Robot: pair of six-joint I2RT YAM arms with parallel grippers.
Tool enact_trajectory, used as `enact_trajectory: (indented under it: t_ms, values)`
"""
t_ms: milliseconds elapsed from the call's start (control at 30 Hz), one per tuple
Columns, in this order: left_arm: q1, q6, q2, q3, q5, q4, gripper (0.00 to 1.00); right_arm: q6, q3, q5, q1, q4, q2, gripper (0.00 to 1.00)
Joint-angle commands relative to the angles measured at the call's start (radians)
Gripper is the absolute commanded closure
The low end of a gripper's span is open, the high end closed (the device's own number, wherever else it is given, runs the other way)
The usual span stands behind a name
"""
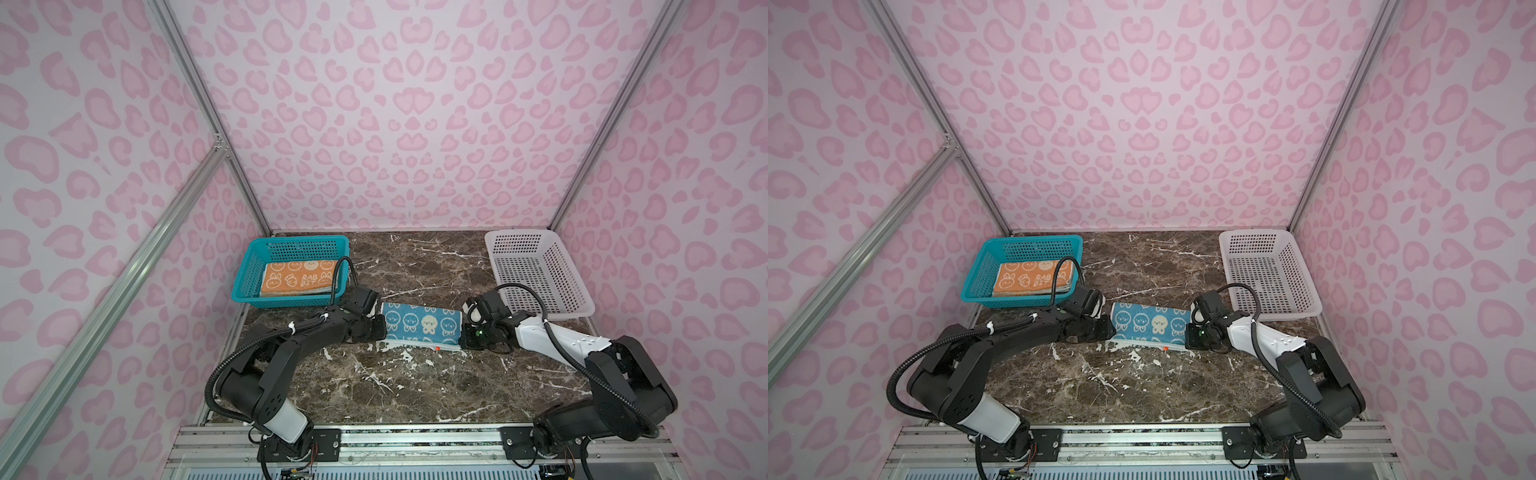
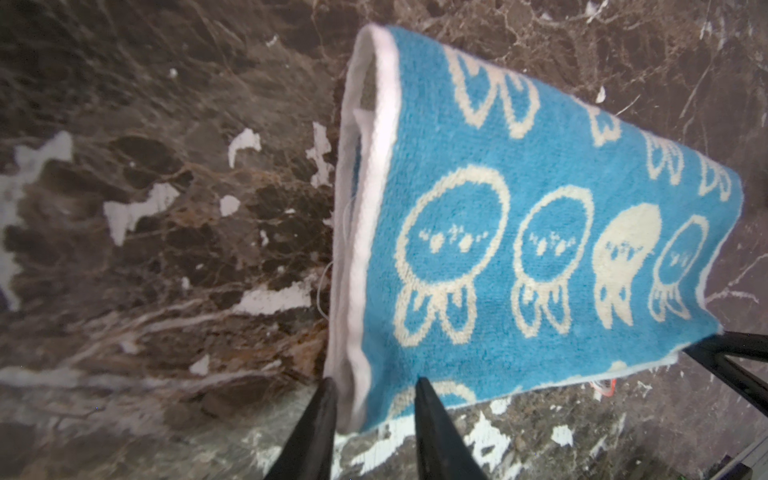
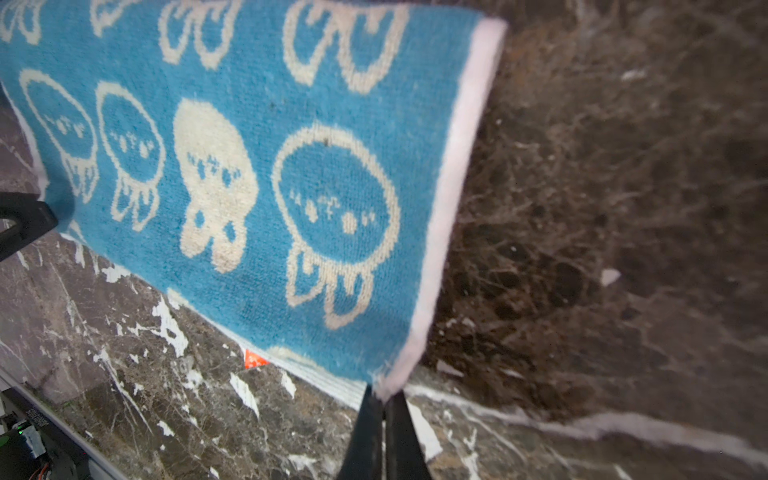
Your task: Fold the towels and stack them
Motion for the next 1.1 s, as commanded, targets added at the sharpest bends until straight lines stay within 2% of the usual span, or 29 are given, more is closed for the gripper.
enact_trajectory:
  t_ms: [0, 133, 267, 400, 700, 933, 1067]
  values:
    - [0.001, 0.004, 0.009, 0.003, -0.007, -0.01, 0.75, -0.015, 0.006, 0.015, 0.003, -0.018, 0.001, 1.0]
    - [0.002, 0.005, 0.013, 0.004, -0.01, -0.01, 0.84, -0.017, 0.009, 0.017, 0.004, -0.021, 0.0, 1.0]
    - [0.0, 0.011, 0.011, 0.013, -0.017, -0.026, 0.89, -0.023, 0.015, 0.02, 0.006, -0.028, -0.004, 1.0]
    - [0.003, 0.019, 0.007, 0.028, -0.031, -0.046, 0.9, -0.029, 0.023, 0.022, 0.006, -0.037, -0.003, 1.0]
    - [0.003, 0.013, 0.013, 0.039, -0.026, -0.045, 0.84, -0.025, 0.019, 0.019, 0.012, -0.027, 0.002, 1.0]
    - [0.003, 0.013, 0.006, 0.042, -0.019, -0.042, 0.97, -0.028, 0.024, 0.026, 0.014, -0.032, -0.006, 1.0]
    - [0.003, 0.013, 0.002, 0.04, -0.016, -0.039, 0.97, -0.033, 0.032, 0.032, 0.014, -0.047, -0.016, 1.0]
